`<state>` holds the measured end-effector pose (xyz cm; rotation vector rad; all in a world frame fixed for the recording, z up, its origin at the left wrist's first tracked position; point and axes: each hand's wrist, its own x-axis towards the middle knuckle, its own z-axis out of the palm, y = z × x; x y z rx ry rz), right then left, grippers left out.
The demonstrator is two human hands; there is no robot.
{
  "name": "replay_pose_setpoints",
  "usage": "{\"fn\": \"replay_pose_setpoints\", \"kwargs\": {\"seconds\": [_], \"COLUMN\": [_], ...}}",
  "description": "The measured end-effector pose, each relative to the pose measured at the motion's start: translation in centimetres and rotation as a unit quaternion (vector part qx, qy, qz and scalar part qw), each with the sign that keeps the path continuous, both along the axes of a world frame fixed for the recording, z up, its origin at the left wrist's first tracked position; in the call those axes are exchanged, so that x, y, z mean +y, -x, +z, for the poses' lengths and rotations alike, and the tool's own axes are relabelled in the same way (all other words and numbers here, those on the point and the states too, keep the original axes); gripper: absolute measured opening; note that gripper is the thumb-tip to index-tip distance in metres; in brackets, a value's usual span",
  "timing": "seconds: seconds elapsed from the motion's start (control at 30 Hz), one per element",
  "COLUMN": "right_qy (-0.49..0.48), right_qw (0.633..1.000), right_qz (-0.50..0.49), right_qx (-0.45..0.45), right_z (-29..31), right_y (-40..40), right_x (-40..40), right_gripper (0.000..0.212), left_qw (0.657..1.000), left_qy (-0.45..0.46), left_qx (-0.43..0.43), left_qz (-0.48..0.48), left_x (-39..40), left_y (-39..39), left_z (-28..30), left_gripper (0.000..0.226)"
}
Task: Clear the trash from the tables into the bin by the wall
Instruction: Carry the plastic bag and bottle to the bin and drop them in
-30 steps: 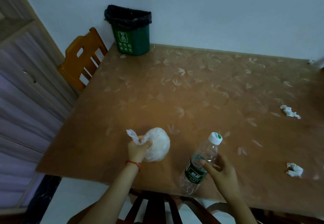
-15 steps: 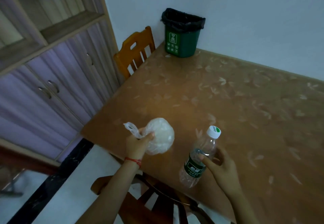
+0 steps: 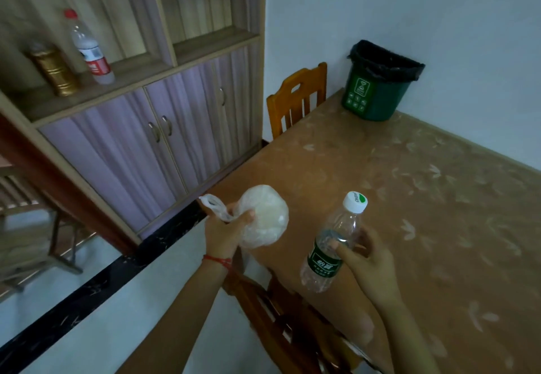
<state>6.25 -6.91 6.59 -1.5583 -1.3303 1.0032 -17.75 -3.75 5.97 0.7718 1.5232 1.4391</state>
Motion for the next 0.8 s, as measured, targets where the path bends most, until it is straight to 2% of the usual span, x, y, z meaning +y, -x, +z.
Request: {"fn": "replay_pose_setpoints", "kwargs": {"seconds": [0.07, 0.17, 0.27, 0.37, 0.53, 0.8], "right_qy": [-0.006, -0.024, -0.041, -0.048, -0.035, 0.021], "right_qw": [1.000, 0.998, 0.996, 0.992, 0.979, 0.950], "right_qz": [0.024, 0.057, 0.080, 0.115, 0.201, 0.313], "right_qx": [-0.010, -0.011, -0.003, 0.021, 0.025, -0.005], "right_z": [0.6, 1.2, 2.1, 2.5, 1.7, -1.9], "right_y": [2.3, 6.6, 11.4, 16.7, 25.8, 37.3], "right_x": [0.9, 2.0, 2.8, 3.0, 2.2, -0.6], "right_gripper": [0.051, 0.051, 0.052, 0.051, 0.056, 0.054], "left_qw": [1.000, 0.998, 0.996, 0.990, 0.975, 0.947], "left_qy": [-0.001, -0.004, -0.006, -0.006, 0.034, 0.061], "left_qx": [-0.015, -0.003, 0.005, 0.009, 0.053, 0.056], "left_qz": [0.026, 0.065, 0.089, 0.144, 0.214, 0.312], "left_x": [-0.6, -1.7, -3.2, -5.1, -8.6, -15.5], "left_y": [2.6, 6.9, 11.1, 15.6, 23.2, 33.1], "left_z": [0.1, 0.5, 1.1, 1.5, 1.3, -0.6], "left_gripper": [0.026, 0.027, 0.009, 0.018, 0.014, 0.011]}}
